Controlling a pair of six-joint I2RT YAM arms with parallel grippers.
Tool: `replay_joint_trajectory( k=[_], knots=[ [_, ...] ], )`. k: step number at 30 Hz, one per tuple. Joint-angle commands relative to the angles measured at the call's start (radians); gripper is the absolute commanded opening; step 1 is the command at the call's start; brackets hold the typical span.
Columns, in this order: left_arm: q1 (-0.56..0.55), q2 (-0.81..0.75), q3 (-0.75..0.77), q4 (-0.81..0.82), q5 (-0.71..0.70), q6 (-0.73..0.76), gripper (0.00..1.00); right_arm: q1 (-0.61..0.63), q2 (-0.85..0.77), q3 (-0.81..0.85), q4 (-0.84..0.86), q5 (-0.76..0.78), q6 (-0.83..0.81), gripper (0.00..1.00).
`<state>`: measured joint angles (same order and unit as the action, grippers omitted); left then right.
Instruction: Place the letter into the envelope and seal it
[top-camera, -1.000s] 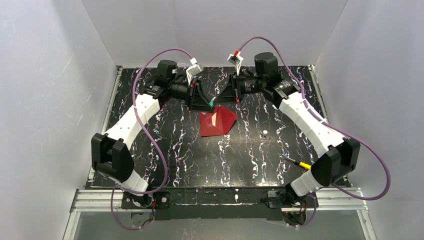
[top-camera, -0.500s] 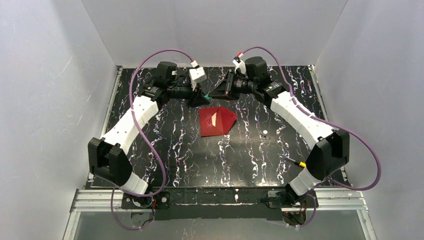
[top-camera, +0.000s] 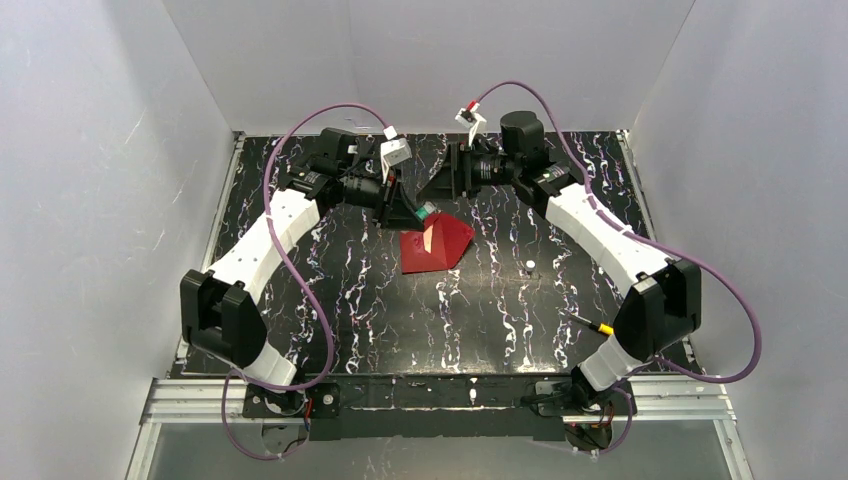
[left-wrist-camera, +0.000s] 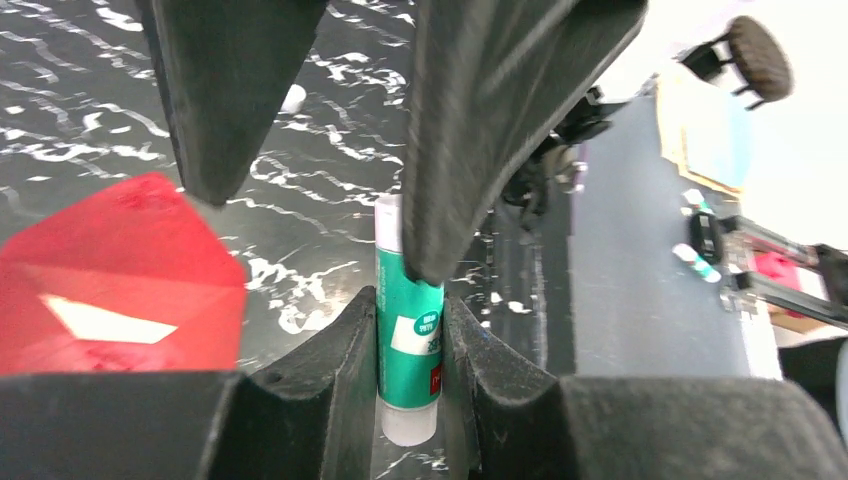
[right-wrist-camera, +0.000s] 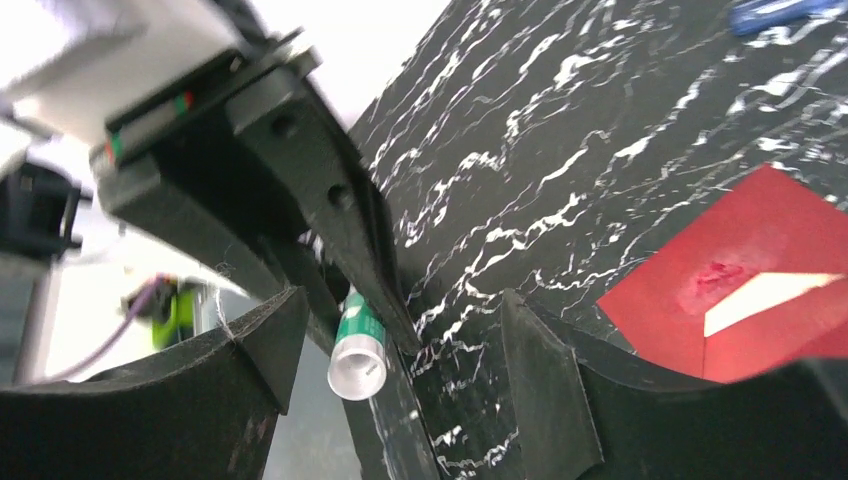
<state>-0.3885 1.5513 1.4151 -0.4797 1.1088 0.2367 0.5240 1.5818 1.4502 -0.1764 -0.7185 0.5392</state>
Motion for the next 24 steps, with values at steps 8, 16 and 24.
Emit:
replay_joint_trajectory(
  k=[8,16,24],
  knots=[
    [-0.001,0.038,0.042,-0.063,0.246,-0.060,0.00,0.005,-0.082,-0.014,-0.021,-0.298,-0.253,0.56],
    [-0.001,0.029,0.048,-0.080,0.206,-0.026,0.00,0.005,-0.081,0.004,-0.131,-0.279,-0.317,0.56],
    [0.000,0.027,0.051,-0.080,0.200,-0.004,0.00,0.005,-0.081,-0.051,0.076,-0.115,-0.130,0.10]
  ],
)
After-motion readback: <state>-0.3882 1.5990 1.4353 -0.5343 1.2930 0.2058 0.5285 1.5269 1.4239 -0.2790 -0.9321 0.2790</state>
